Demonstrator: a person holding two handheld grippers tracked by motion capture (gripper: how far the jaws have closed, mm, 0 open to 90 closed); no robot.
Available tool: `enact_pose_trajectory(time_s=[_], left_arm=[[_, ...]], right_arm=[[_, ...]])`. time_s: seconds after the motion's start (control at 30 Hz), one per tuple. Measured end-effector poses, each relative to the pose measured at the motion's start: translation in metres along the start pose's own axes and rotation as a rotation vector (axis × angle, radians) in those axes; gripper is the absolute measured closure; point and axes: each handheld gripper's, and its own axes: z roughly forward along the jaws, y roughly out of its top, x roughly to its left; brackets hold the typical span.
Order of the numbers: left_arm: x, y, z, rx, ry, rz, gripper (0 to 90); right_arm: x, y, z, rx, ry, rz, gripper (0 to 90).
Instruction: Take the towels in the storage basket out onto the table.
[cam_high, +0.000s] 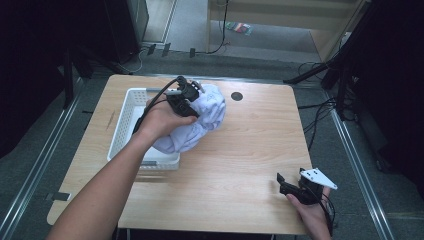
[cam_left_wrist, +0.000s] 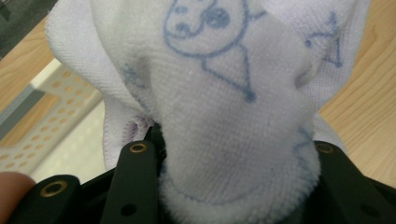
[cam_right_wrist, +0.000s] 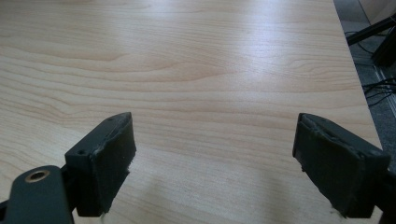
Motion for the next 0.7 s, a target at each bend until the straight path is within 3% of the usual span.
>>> enact_pose_trajectory(time_s=[0.3,0.7], left_arm=[[-0.025,0.022,0.019,-0.001,-0.037,0.037,57.3],[-0.046,0.038,0.045,-0.005,-0.080,0.045,56.7]], right_arm=[[0.000,-0.001,-0.001,-0.010,0.000,-0.003,13.1],[0.000,-0.001,-0.001,-0.012,0.004,-0.003,13.1]])
